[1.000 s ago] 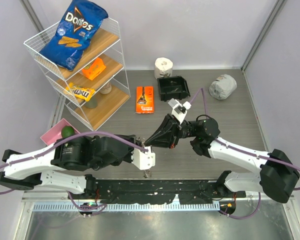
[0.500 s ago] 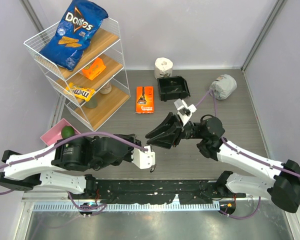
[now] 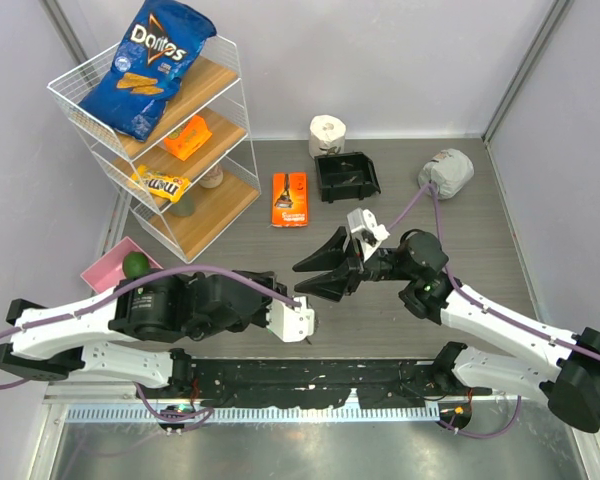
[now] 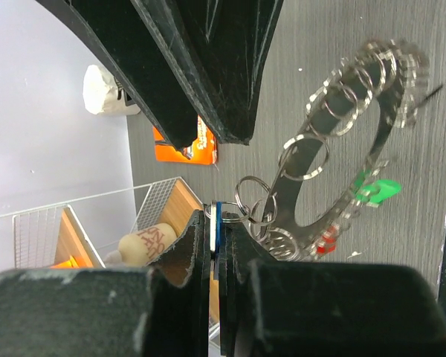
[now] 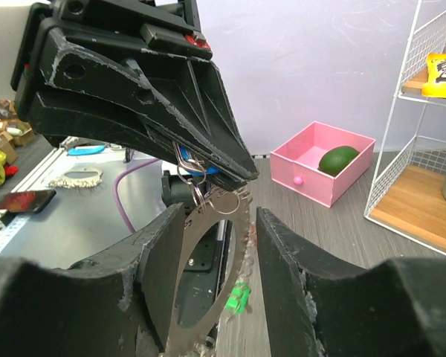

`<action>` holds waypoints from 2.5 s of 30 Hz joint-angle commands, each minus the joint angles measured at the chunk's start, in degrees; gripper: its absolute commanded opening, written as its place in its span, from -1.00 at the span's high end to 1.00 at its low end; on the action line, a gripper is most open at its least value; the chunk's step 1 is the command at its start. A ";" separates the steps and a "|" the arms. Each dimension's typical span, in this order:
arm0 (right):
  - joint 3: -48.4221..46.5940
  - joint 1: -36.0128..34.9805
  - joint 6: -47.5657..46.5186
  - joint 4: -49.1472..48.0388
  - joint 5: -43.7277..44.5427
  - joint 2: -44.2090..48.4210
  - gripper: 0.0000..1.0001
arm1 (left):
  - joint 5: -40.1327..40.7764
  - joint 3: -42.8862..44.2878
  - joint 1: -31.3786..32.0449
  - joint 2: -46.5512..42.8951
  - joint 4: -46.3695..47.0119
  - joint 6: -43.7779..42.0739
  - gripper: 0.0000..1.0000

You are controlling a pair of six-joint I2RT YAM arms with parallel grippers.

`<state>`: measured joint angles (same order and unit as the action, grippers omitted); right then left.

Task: Remove the keys from the keyring
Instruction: Remove the key from the keyring.

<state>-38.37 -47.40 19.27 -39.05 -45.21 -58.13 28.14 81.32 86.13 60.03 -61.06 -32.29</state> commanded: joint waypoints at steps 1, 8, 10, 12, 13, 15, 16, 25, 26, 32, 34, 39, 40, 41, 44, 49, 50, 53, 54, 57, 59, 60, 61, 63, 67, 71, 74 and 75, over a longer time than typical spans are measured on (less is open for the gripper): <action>-3.11 -0.15 -5.02 0.55 -2.07 -0.40 0.03 | -0.63 3.05 -0.26 0.09 2.52 -1.28 1.00; -4.26 -1.20 -7.05 1.34 -3.92 -1.46 0.07 | -0.98 3.85 -0.26 0.53 2.52 -1.54 1.00; -4.52 -1.56 -7.05 1.34 -4.36 -1.90 0.08 | -1.07 3.94 -0.26 0.79 2.35 -1.46 1.00; -4.70 -1.91 -6.96 1.25 -4.80 -2.16 0.10 | -0.98 4.11 -0.17 0.79 2.43 -1.63 1.00; -4.87 -2.26 -7.14 1.34 -4.89 -2.43 0.10 | -0.98 4.20 -0.26 0.79 2.35 -1.63 1.00; -5.22 -2.61 -7.14 1.43 -4.80 -2.86 0.10 | -0.90 4.46 -0.26 0.97 2.35 -1.54 1.00; -5.48 -2.79 -7.31 1.43 -4.89 -3.22 0.11 | -0.98 4.46 -0.26 0.88 2.35 -1.54 1.00; -6.98 -3.93 -8.02 2.31 -4.80 -4.27 0.18 | -1.51 5.17 -0.17 1.41 1.82 -1.37 1.00; -7.07 -4.11 -8.02 2.40 -4.80 -4.19 0.18 | -1.68 5.17 -0.17 1.49 1.82 -1.28 1.00; -7.68 -4.46 -8.02 3.19 -5.50 -4.54 0.39 | -1.51 5.60 -0.17 1.76 1.73 -1.37 1.00; -7.60 -4.55 -8.46 3.62 -5.59 -4.54 0.47 | -1.34 5.69 -0.17 1.58 1.56 -1.28 1.00; -7.25 -4.63 -8.90 4.68 -5.77 -4.19 0.51 | -1.07 6.13 -0.17 1.32 1.47 -1.19 1.00; -7.25 -4.63 -8.98 4.86 -5.68 -4.01 0.57 | -1.16 6.13 -0.17 1.23 1.47 -1.19 1.00; -7.25 -4.63 -8.98 4.86 -5.68 -4.01 0.61 | -1.16 6.22 -0.17 1.14 1.47 -1.19 1.00; -7.68 -4.63 -8.81 5.21 -5.85 -4.10 0.80 | -1.33 6.22 -0.17 1.32 1.47 -1.11 1.00; -7.95 -4.81 -8.54 5.21 -5.85 -4.01 0.62 | -1.51 6.05 -0.17 1.41 1.47 -0.93 1.00; -7.95 -4.72 -8.54 5.30 -5.85 -3.92 0.63 | -1.51 6.04 -0.17 1.41 1.47 -1.02 1.00; -8.30 -4.72 -8.37 5.47 -6.73 -4.27 0.89 | -1.51 6.04 -0.17 1.41 1.56 -1.02 1.00; -8.39 -4.64 -8.37 5.56 -6.82 -4.27 0.90 | -1.16 5.96 -0.17 1.32 1.56 -1.02 1.00; -7.95 -4.63 -8.02 5.82 -6.56 -3.40 0.89 | -0.63 5.78 -0.17 1.05 1.47 -0.93 1.00; -7.42 -4.63 -8.10 6.53 -5.77 -2.26 0.89 | -0.46 5.34 -0.17 0.62 1.38 -0.58 1.00; -6.90 -4.63 -8.10 6.88 -5.24 -1.47 0.90 | -0.37 4.99 -0.17 0.18 1.55 -0.40 1.00; -6.72 -4.63 -7.67 6.97 -4.98 -1.20 0.90 | -0.37 4.55 -0.17 -0.35 1.82 -0.23 1.00; -6.28 -4.55 -6.36 6.44 -4.54 -0.58 0.90 | -0.54 3.50 -0.17 -0.96 2.43 -0.05 1.00; -5.58 -4.37 -2.66 1.80 -3.75 -0.23 0.90 | -0.89 2.88 -0.17 -1.49 2.44 0.48 1.00; -3.74 -3.76 2.26 -5.05 -1.90 0.21 0.90 | -0.89 2.62 -0.17 -1.58 2.26 0.83 1.00; -2.85 -3.14 6.47 -9.19 -1.11 -0.05 0.90 | -0.98 2.09 -0.17 -2.02 2.43 1.00 1.00; -2.24 -2.62 7.53 -11.12 -0.93 -0.06 0.90 | -1.07 1.92 -0.17 -2.11 2.61 1.09 1.00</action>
<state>-41.58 -51.07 20.08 -38.76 -48.03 -59.59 26.41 83.81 86.13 59.29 -61.04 -32.10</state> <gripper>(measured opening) 0.069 0.081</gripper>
